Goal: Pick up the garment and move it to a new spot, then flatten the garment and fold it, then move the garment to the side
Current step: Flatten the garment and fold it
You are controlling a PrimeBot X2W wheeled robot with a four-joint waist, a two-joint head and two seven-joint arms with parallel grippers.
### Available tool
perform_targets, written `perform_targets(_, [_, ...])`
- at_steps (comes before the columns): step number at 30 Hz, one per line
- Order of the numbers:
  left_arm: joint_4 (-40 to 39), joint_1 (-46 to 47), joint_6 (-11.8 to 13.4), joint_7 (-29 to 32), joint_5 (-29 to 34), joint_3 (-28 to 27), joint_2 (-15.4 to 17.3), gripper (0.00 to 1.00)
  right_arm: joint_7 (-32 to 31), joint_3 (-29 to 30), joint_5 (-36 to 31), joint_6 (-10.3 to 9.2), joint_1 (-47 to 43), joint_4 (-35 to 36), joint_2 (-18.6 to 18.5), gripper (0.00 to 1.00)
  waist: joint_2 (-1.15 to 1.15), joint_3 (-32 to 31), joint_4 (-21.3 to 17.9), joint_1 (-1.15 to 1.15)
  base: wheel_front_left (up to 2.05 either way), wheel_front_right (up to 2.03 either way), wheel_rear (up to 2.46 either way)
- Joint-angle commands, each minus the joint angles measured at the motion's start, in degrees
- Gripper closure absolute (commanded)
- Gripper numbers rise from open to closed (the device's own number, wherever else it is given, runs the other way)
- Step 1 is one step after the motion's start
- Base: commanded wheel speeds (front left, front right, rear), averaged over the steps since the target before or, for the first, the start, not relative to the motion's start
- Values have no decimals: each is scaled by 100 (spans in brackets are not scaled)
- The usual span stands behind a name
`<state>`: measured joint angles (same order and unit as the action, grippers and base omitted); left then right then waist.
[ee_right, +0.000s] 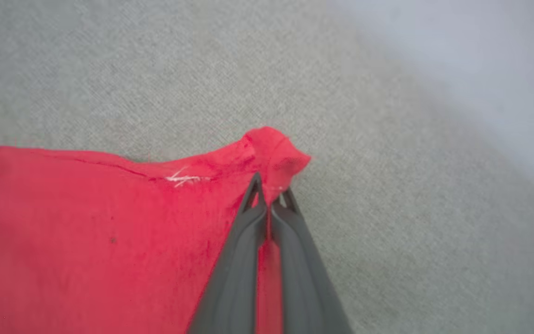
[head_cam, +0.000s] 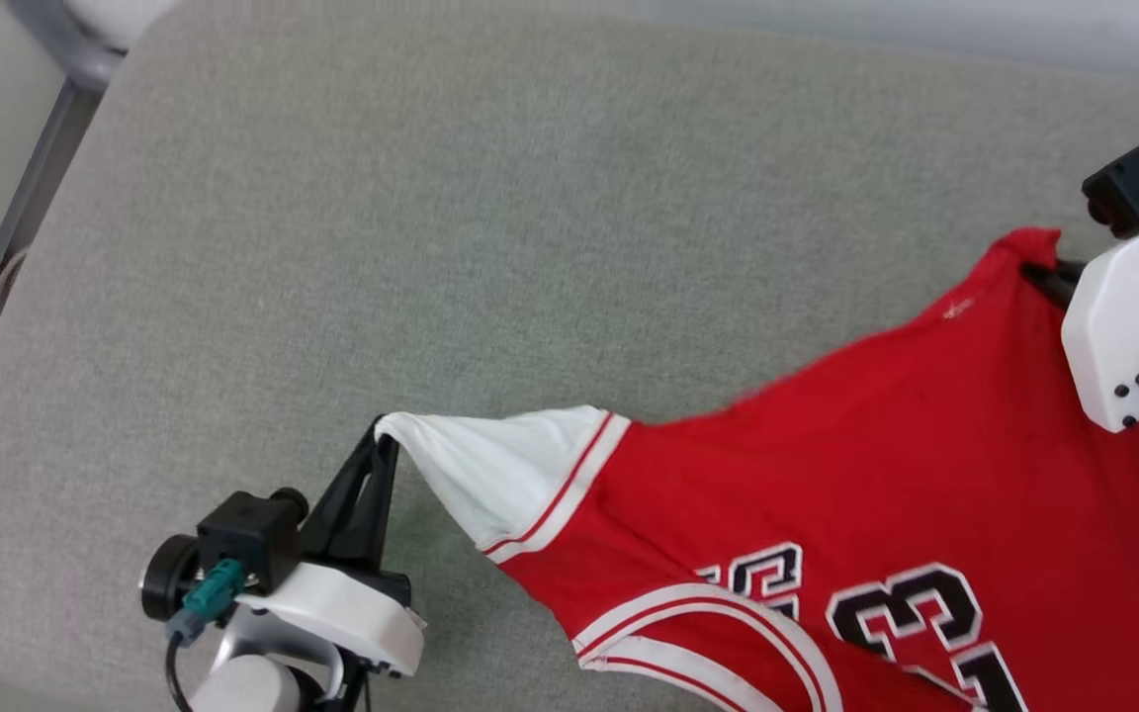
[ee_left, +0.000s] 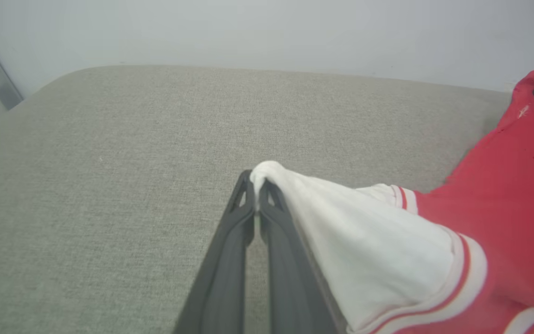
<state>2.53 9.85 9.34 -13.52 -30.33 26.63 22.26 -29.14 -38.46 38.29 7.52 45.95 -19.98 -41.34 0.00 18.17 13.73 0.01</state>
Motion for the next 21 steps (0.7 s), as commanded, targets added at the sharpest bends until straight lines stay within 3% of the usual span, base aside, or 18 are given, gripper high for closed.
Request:
perform_targets(1, [-29, -3, 32, -1, 46, -45, 50, 100, 114, 21, 12, -6, 71, 54, -29, 100, 0, -254, -142, -1, 0, 0, 0])
perform_targets(11, [-542, 580, 33, 325, 141, -358, 585, 100, 1277, 745, 52, -7, -358, 706, -31, 100, 0, -1065, -553, -1, 0, 0, 0])
perform_targets(21, [-823, 2056, -244, 696, 231, -571, 902, 100, 1425, 1926, -194, -7, -527, 1632, 331, 100, 0, -1249, -872, -1, 0, 0, 0])
